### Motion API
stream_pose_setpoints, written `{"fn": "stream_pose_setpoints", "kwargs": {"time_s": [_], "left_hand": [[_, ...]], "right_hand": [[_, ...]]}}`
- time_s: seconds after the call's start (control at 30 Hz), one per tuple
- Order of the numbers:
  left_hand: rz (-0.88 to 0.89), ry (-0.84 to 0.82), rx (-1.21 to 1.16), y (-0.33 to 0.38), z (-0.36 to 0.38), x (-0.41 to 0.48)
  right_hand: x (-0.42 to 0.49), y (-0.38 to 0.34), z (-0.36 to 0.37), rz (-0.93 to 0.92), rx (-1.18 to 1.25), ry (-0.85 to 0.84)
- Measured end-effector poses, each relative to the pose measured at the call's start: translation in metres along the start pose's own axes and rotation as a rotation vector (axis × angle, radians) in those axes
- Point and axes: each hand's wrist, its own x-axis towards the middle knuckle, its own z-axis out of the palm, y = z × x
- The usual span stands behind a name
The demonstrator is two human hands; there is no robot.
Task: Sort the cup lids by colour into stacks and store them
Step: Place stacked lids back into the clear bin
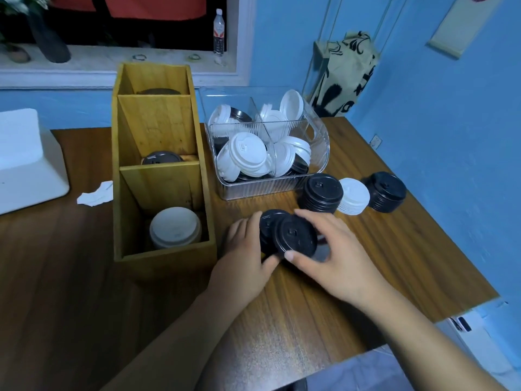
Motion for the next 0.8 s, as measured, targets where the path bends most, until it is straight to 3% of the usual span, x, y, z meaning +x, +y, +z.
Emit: {"fn": "stream_pose_setpoints", "kwargs": {"time_s": [0.27, 0.6, 0.8], "left_hand": [[-0.062, -0.008, -0.059, 0.002, -0.001, -0.002], [0.008, 0.009, -0.014, 0.0, 0.0, -0.001], [0.018, 0.023, -0.024, 0.0, 0.0, -0.001]], "right_hand": [[0.048, -0.001, 0.014, 0.017, -0.079, -0.168], [0.065, -0.002, 0.008, 0.017, -0.235, -0.278], [0.08, -0.01, -0.012, -0.029, -0.167, -0.409]]}}
